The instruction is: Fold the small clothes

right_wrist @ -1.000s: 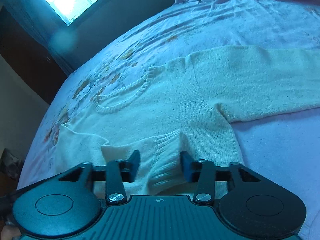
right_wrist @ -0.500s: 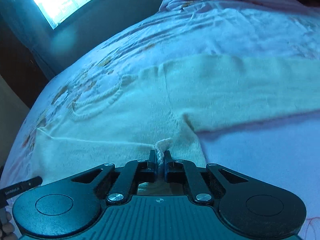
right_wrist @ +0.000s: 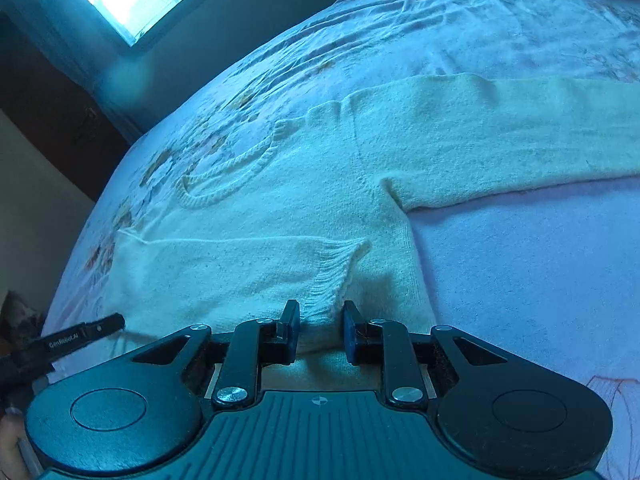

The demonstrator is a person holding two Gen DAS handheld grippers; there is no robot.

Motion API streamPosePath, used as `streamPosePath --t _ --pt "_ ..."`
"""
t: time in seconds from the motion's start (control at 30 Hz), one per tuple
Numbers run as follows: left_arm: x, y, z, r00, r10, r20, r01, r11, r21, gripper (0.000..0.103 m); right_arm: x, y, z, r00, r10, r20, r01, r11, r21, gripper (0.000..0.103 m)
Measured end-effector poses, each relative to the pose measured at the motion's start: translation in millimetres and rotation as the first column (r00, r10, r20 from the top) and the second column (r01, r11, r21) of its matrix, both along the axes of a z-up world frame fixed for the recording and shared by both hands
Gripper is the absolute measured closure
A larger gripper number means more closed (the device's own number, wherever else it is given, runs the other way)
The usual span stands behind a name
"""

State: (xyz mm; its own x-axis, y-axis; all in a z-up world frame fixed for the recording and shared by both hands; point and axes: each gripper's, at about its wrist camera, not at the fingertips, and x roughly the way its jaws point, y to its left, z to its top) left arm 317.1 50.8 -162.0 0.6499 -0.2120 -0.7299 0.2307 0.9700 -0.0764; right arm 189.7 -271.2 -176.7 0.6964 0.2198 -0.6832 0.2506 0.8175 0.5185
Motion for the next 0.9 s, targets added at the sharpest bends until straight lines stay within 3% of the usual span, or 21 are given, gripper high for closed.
streamPosePath --t 0.1,0.2,0.27,0.37,0.4,0.43,0.47,0.5,0.53,0.6,0.67,0.83,0.9 --pt "1.4 -4.0 -0.8 1.0 0.012 -0.011 -0.012 1.0 0.004 0.083 1.6 0.6 12.1 0.999 -0.017 0.045 0.018 0.999 -0.036 0.09" --pt "2.0 -7.6 -3.7 0.999 0.019 -0.028 -0.018 1.0 0.017 0.083 -3.0 -1.4 24.8 0.993 -0.077 0.089 0.093 0.979 -0.179 0.094" --pt "1.8 -10.0 -5.1 0.999 0.019 -0.028 -0.018 0.999 0.033 0.083 2.7 -6.9 10.2 0.998 -0.062 -0.012 0.059 0.986 -0.157 0.094" --pt "2.2 -9.8 -5.4 0.999 0.031 -0.033 -0.03 0.999 0.028 0.081 -9.9 -8.3 10.2 0.996 -0.088 0.025 0.091 0.984 -0.151 0.091" --pt "2.4 -10.0 -5.4 0.999 0.032 -0.034 -0.031 0.999 0.028 0.081 -14.1 -7.3 13.9 0.994 -0.097 0.045 0.103 0.983 -0.153 0.086" --pt "2.8 -10.2 -5.5 0.999 0.032 -0.035 -0.031 0.999 0.029 0.081 -16.5 -5.2 16.9 0.994 -0.093 0.059 0.101 0.984 -0.15 0.062" --pt "2.9 -10.1 -5.5 0.999 0.033 -0.035 -0.032 0.999 0.027 0.081 -17.1 -3.2 17.8 0.994 -0.085 0.062 0.093 0.986 -0.141 0.028" --pt "3.0 -10.1 -5.5 0.999 0.035 -0.037 -0.034 0.999 0.025 0.081 -16.8 -0.6 18.3 0.995 -0.079 0.063 0.086 0.987 -0.133 0.02" --pt "3.3 -9.9 -5.6 0.999 0.035 -0.038 -0.034 0.999 0.024 0.081 -17.1 2.6 18.0 0.996 -0.058 0.069 0.066 0.989 -0.129 0.02" --pt "3.3 -10.0 -5.7 0.999 0.033 -0.036 -0.032 0.999 0.026 0.081 -13.4 10.9 15.8 0.998 -0.026 0.054 0.034 0.987 -0.157 0.027" --pt "3.3 -10.0 -5.4 0.999 0.035 -0.037 -0.034 0.999 0.025 0.081 -7.9 16.8 12.6 0.999 -0.005 0.038 0.012 0.985 -0.17 0.066" --pt "3.6 -10.1 -6.0 0.999 0.034 -0.037 -0.033 0.999 0.025 0.081 -0.9 22.4 7.0 1.0 0.018 0.022 -0.014 0.987 -0.16 0.068" --pt "3.6 -10.4 -6.2 0.999 0.034 -0.037 -0.033 0.999 0.025 0.081 -0.7 25.2 8.7 0.999 0.034 0.033 -0.028 0.985 -0.172 0.087"
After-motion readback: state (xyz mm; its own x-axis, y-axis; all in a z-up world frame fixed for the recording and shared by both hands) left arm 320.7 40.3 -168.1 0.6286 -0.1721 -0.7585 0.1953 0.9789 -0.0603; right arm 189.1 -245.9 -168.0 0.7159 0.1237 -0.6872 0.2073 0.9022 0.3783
